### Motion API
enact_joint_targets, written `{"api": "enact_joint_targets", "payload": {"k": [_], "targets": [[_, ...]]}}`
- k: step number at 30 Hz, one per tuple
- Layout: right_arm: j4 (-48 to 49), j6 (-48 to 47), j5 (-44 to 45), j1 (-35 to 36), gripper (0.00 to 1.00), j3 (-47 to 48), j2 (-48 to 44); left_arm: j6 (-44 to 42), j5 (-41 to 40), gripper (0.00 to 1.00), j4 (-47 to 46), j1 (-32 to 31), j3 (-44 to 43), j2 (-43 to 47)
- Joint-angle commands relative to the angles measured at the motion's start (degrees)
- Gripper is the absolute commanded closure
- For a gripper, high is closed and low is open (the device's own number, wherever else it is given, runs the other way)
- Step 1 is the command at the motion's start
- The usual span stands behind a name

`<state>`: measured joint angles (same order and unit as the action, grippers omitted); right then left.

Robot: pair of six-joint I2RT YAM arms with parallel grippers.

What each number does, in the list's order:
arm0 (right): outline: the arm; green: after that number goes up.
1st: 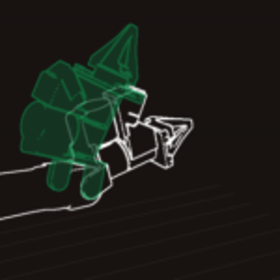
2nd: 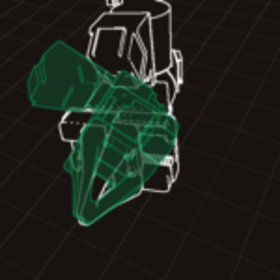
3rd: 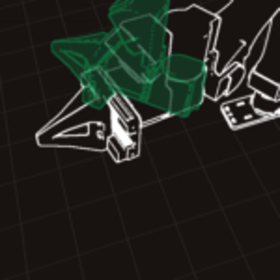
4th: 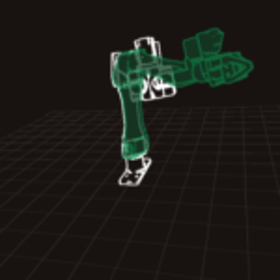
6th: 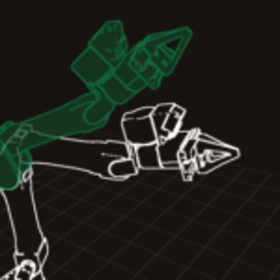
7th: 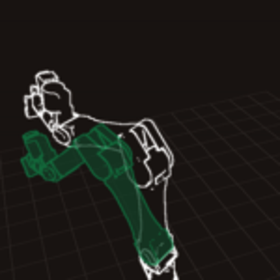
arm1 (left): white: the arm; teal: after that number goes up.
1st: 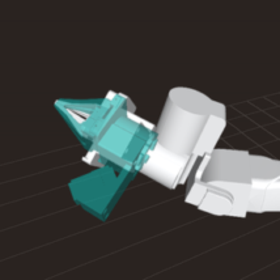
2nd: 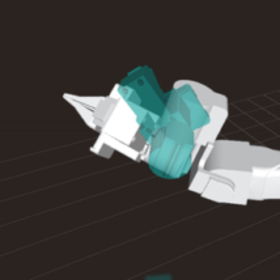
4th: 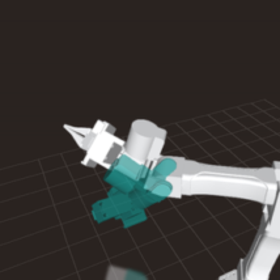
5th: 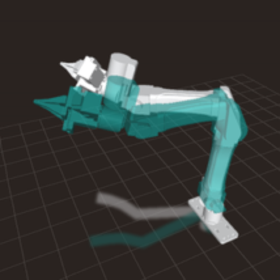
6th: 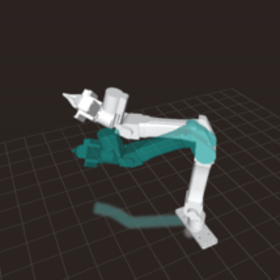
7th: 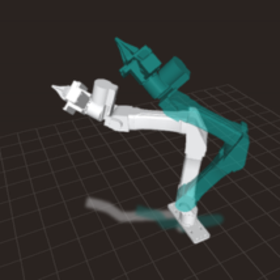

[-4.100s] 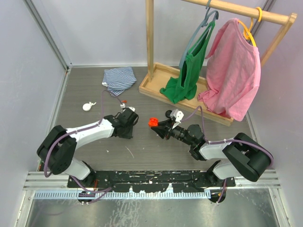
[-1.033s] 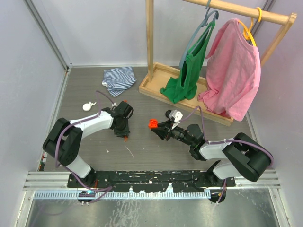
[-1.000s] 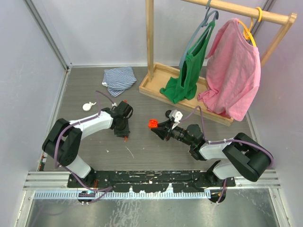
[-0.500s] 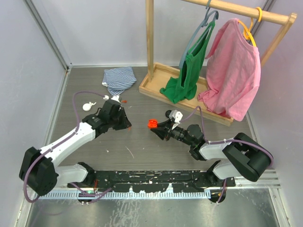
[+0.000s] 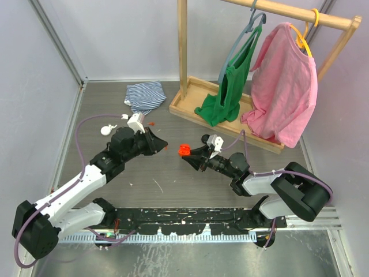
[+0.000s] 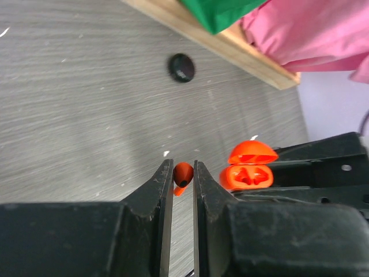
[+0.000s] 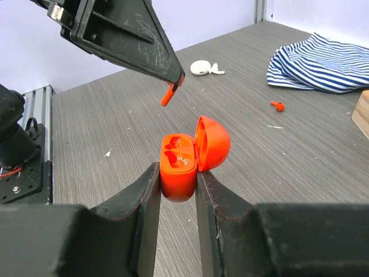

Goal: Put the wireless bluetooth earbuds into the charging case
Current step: Place the earbud in the charging case.

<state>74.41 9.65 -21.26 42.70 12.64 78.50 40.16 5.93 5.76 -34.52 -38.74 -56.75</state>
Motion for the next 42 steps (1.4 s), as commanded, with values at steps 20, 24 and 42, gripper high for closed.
{"api": "enact_joint_targets", "payload": {"k": [20,24,42], "targets": [[11.5,2.1,1.5,0.5,0.99,-0.9,-4.6,3.9,10.4,0.94,-28.7,-7.0,2.3,0.4],[11.8,2.4,1.6,0.5,0.99,-1.2,-5.4,3.4,10.0,0.94,-29.0,-7.8,2.3,-0.6],[11.7,2.8,1.3,0.5,0.99,-1.4,-7.0,3.1,9.0,0.94,-31.6,-9.2,3.0,-2.0]]}}
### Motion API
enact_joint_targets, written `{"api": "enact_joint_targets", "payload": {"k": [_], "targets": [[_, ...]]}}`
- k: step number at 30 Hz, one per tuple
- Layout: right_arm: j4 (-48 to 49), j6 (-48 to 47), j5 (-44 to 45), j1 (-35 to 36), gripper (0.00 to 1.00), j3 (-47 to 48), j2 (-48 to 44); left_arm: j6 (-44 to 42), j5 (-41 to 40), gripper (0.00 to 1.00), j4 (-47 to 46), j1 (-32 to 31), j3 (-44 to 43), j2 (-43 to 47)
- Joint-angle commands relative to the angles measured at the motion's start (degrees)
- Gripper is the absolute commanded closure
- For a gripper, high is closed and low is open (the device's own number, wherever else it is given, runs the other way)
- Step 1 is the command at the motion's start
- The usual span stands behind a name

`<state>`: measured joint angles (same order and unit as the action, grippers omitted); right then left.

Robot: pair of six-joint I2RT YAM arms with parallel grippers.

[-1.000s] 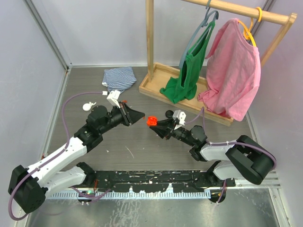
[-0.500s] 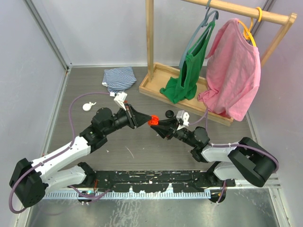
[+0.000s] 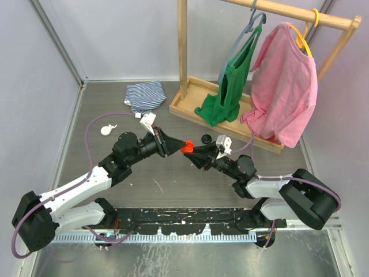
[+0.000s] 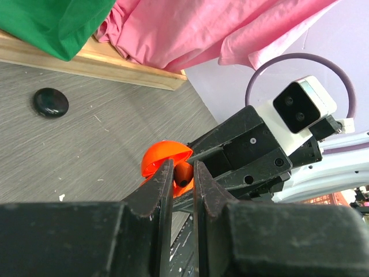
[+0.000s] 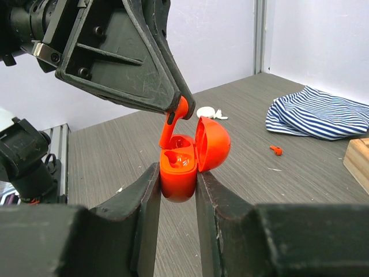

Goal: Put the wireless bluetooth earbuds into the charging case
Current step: Place the earbud in the charging case.

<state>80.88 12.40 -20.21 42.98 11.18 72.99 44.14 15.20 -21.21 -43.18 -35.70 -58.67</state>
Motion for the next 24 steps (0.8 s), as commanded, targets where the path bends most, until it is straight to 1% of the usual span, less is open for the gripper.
{"api": "enact_joint_targets", "payload": {"k": [1,17,24], "targets": [[5.3,0.1,0.3,0.2,0.99,0.0,-1.6,-1.0,-0.3,0.94,-4.6,-0.5,0.1,-0.2],[5.3,0.3,0.4,0.2,0.99,-0.2,-1.9,-2.7,-2.8,0.94,-4.0,-1.1,1.3,0.3],[5.3,0.3,0.3,0.2,0.99,-0.2,-2.1,-2.6,-1.6,0.93,-4.0,-1.3,1.1,-0.9]]}}
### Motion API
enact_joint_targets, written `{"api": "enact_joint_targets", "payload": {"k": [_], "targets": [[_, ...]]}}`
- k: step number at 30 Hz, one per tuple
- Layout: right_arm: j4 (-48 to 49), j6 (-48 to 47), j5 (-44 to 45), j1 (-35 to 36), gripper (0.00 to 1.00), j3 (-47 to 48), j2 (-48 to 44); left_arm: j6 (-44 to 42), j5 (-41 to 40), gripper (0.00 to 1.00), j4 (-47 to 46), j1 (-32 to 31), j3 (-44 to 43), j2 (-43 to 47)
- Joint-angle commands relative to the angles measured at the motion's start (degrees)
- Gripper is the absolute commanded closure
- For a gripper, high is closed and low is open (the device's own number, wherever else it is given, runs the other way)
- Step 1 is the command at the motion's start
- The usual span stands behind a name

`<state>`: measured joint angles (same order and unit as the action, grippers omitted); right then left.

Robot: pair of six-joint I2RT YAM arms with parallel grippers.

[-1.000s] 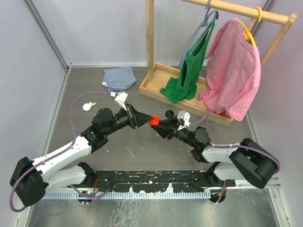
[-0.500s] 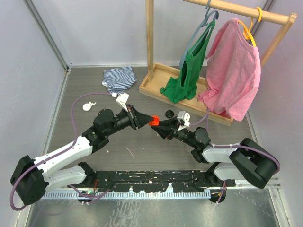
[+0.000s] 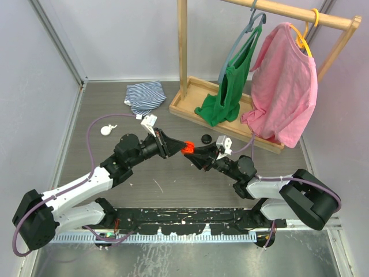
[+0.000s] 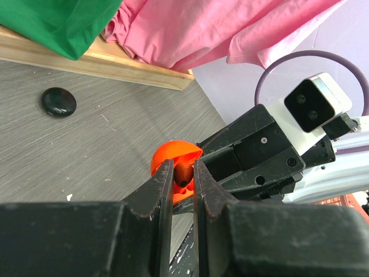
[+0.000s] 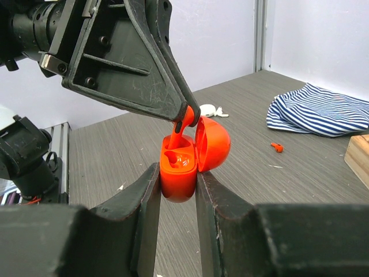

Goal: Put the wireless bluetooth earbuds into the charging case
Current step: Place the earbud in the charging case.

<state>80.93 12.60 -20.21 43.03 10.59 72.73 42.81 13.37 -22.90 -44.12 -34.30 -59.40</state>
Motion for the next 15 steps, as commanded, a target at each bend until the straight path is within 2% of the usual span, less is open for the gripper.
{"api": "enact_joint_targets", "payload": {"k": [1,15], "targets": [[5.2,0.1,0.3,0.1,0.99,0.3,-1.9,-1.2,0.7,0.92,-2.3,-0.5,-0.5,-0.3],[5.2,0.1,0.2,0.2,0.99,0.1,-2.7,-2.8,1.4,0.83,0.7,-0.9,0.3,0.1]]}}
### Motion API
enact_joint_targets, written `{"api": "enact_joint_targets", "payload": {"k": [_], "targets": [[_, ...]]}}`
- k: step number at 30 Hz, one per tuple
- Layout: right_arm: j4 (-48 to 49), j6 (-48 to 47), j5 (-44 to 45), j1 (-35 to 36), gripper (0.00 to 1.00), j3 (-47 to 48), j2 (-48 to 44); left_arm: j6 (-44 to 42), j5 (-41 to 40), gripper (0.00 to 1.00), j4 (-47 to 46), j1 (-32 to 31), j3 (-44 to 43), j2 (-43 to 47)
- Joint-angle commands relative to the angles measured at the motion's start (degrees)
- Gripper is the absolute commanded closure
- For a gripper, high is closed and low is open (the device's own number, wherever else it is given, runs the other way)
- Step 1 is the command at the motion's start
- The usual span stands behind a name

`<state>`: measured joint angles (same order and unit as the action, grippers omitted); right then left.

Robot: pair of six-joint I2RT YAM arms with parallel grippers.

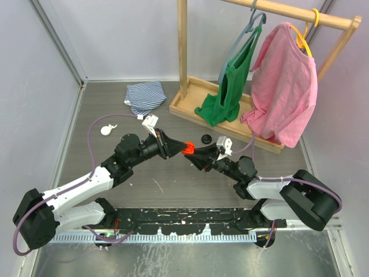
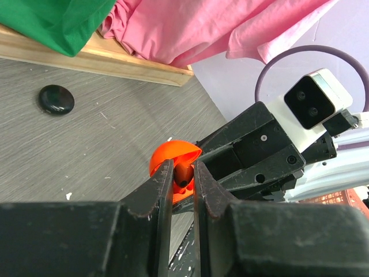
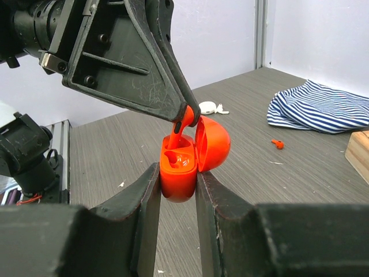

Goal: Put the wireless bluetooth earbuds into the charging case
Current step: Place the earbud in the charging case.

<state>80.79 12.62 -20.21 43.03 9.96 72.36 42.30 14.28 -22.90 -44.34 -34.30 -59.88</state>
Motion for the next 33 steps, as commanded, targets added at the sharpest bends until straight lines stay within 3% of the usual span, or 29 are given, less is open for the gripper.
{"api": "enact_joint_targets", "payload": {"k": [1,14,27,33], "targets": [[5.3,0.1,0.2,0.2,0.99,0.6,-2.3,-2.6,0.1,0.83,1.2,-0.7,0.3,0.8],[5.6,0.9,-1.7,0.2,0.99,0.8,-3.5,-3.7,-0.2,0.80,2.0,-0.7,1.4,2.2],[5.7,0.8,-1.6,0.2,0.99,0.8,-2.4,-6.5,-6.7,0.57,8.9,-0.5,0.6,7.4],[5.7,0.0,-0.6,0.2,0.99,0.3,-1.5,-9.2,-12.6,0.48,17.1,-0.6,-1.3,9.4]]}}
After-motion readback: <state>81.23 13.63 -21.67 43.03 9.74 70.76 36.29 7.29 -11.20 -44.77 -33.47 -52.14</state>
